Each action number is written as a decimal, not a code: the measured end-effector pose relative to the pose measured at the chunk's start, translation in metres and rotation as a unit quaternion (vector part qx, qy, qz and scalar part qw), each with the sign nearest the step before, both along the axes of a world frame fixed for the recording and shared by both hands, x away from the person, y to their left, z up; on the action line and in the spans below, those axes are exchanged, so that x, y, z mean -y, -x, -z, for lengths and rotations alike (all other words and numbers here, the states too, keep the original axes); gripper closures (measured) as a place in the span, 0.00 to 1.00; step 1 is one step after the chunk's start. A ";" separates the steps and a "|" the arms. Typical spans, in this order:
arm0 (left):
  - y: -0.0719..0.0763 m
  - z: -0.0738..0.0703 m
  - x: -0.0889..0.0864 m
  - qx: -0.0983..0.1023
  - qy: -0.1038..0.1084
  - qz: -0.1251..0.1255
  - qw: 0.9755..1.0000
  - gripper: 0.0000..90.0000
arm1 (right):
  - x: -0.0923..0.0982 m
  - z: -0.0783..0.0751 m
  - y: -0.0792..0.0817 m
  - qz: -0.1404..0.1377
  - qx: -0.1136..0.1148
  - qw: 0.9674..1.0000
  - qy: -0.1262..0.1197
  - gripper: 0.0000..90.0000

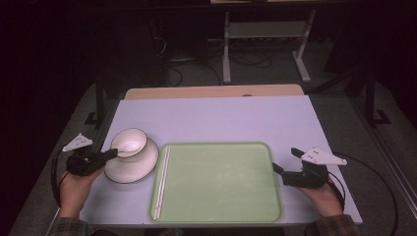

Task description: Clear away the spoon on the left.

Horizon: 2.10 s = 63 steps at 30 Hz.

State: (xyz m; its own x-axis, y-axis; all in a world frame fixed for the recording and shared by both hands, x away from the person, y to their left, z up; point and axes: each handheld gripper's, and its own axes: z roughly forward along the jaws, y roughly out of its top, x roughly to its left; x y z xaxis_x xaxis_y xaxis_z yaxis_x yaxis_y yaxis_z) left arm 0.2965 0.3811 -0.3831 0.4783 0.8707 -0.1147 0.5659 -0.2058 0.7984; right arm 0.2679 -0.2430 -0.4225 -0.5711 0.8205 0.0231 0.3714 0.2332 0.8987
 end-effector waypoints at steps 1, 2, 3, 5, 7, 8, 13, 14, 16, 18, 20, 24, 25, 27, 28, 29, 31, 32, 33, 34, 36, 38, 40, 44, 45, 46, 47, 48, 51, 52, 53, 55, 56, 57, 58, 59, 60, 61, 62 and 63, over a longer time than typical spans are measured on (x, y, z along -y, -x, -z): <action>0.001 0.000 0.000 0.001 0.003 -0.001 1.000 1.00 | 0.000 0.000 0.000 0.000 0.000 1.000 0.000 0.14; 0.001 -0.001 -0.001 0.002 0.006 0.000 1.000 1.00 | 0.000 0.000 0.000 0.000 0.000 1.000 0.000 0.14; 0.002 -0.002 -0.001 0.003 0.009 0.000 1.000 1.00 | 0.000 0.000 0.000 0.001 0.000 1.000 0.000 0.14; 0.005 -0.004 -0.002 0.005 0.017 0.001 1.000 0.98 | 0.000 0.000 0.000 0.000 0.000 1.000 0.000 0.14; 0.007 -0.006 -0.003 0.006 0.026 0.000 1.000 0.96 | 0.000 0.000 0.000 0.000 0.000 1.000 0.000 0.14; 0.009 -0.008 -0.004 0.008 0.027 0.001 1.000 0.96 | 0.000 0.000 0.000 0.000 0.001 1.000 -0.001 0.14; 0.014 -0.017 -0.010 0.017 0.035 -0.005 0.999 0.90 | 0.001 0.000 0.000 0.000 0.001 1.000 0.000 0.14; 0.015 -0.018 -0.013 0.018 0.037 -0.007 0.999 0.88 | 0.001 0.000 0.000 0.000 0.001 1.000 0.000 0.14; 0.016 -0.019 -0.017 0.021 0.037 -0.015 0.999 0.85 | 0.000 0.000 0.000 0.000 0.001 1.000 0.000 0.14; 0.016 -0.019 -0.022 0.020 0.041 -0.022 0.999 0.80 | 0.000 0.000 0.000 0.000 0.000 1.000 0.000 0.14; 0.014 -0.017 -0.025 0.013 0.040 -0.034 0.999 0.74 | 0.000 0.000 0.000 0.000 0.000 1.000 0.000 0.14; 0.010 -0.011 -0.029 -0.004 0.044 -0.040 0.998 0.66 | 0.000 0.000 0.000 0.000 -0.001 1.000 0.001 0.14; 0.009 -0.010 -0.029 -0.005 0.045 -0.039 0.998 0.65 | 0.000 0.000 0.000 0.000 -0.001 1.000 0.001 0.14; 0.008 -0.008 -0.028 -0.011 0.044 -0.038 0.998 0.64 | 0.000 0.000 0.000 0.000 -0.001 1.000 0.001 0.14; 0.007 -0.006 -0.028 -0.016 0.045 -0.036 0.998 0.64 | 0.000 0.000 0.000 0.000 -0.001 1.000 0.001 0.14; 0.006 -0.004 -0.027 -0.021 0.045 -0.036 0.998 0.64 | 0.000 0.000 0.000 0.001 -0.001 1.000 0.001 0.14; 0.004 -0.001 -0.026 -0.030 0.041 -0.035 0.998 0.64 | 0.000 0.000 0.000 0.000 -0.001 1.000 0.000 0.14; 0.003 0.001 -0.026 -0.033 0.042 -0.034 0.998 0.64 | 0.000 0.000 0.000 0.000 -0.001 1.000 0.001 0.14; 0.003 0.002 -0.026 -0.036 0.042 -0.034 0.998 0.64 | 0.000 0.000 0.000 0.000 -0.001 1.000 0.001 0.14; 0.003 0.003 -0.026 -0.039 0.044 -0.035 0.998 0.65 | 0.000 0.000 0.000 0.000 -0.001 1.000 0.001 0.14; 0.002 0.004 -0.026 -0.043 0.046 -0.034 0.997 0.67 | 0.000 0.000 0.000 0.000 -0.002 1.000 0.000 0.14; 0.002 0.004 -0.026 -0.043 0.048 -0.033 0.997 0.70 | 0.000 0.001 0.000 0.000 -0.001 1.000 0.001 0.14; 0.002 0.004 -0.026 -0.043 0.048 -0.032 0.997 0.74 | 0.000 0.001 0.000 0.000 -0.001 1.000 0.001 0.14; 0.002 0.004 -0.026 -0.042 0.047 -0.028 0.998 0.81 | 0.000 0.001 0.000 0.000 -0.002 1.000 0.001 0.14; 0.002 0.004 -0.026 -0.043 0.047 -0.026 0.998 0.82 | 0.000 0.001 0.000 0.001 -0.002 1.000 0.001 0.14; 0.002 0.004 -0.025 -0.042 0.046 -0.024 0.998 0.82 | 0.000 0.001 0.000 0.001 -0.002 1.000 0.001 0.14; 0.002 0.003 -0.025 -0.041 0.047 -0.024 0.998 0.83 | 0.000 0.001 0.000 0.001 -0.002 1.000 0.001 0.14; 0.002 0.003 -0.025 -0.039 0.048 -0.023 0.998 0.83 | 0.000 0.001 0.000 0.001 -0.002 1.000 0.001 0.14; 0.002 0.002 -0.024 -0.035 0.045 -0.018 0.998 0.84 | 0.000 0.001 0.000 0.001 -0.002 1.000 0.001 0.14; 0.002 0.002 -0.023 -0.035 0.045 -0.018 0.998 0.84 | 0.000 0.000 0.000 0.001 -0.002 1.000 0.001 0.14; 0.002 0.001 -0.023 -0.034 0.044 -0.016 0.998 0.84 | 0.000 0.000 0.000 0.001 -0.001 1.000 0.001 0.14; 0.003 0.000 -0.022 -0.033 0.040 -0.013 0.999 0.84 | 0.000 0.000 0.000 0.001 -0.001 1.000 0.001 0.14; 0.003 0.000 -0.022 -0.032 0.037 -0.011 0.999 0.84 | 0.000 0.000 0.000 0.001 0.000 1.000 0.000 0.14; 0.003 0.000 -0.021 -0.033 0.035 -0.010 0.999 0.85 | 0.000 0.000 0.000 0.001 0.000 1.000 0.000 0.14; 0.003 0.000 -0.021 -0.035 0.035 -0.009 0.999 0.85 | 0.000 0.000 0.000 0.001 0.000 1.000 0.000 0.14; 0.003 0.000 -0.021 -0.035 0.034 -0.007 0.999 0.85 | 0.000 0.000 0.000 0.001 -0.001 1.000 0.000 0.14; 0.003 -0.001 -0.020 -0.036 0.034 -0.007 0.999 0.85 | 0.000 0.000 0.000 0.001 0.000 1.000 0.000 0.14; 0.002 -0.001 -0.020 -0.037 0.034 -0.006 0.999 0.85 | 0.000 0.000 0.000 0.001 0.000 1.000 0.001 0.14; 0.002 -0.001 -0.020 -0.038 0.032 -0.004 0.999 0.85 | 0.000 0.000 0.000 0.001 -0.001 1.000 0.000 0.14; 0.002 -0.001 -0.020 -0.038 0.031 -0.004 0.999 0.85 | 0.000 0.000 0.000 0.001 0.000 1.000 0.000 0.14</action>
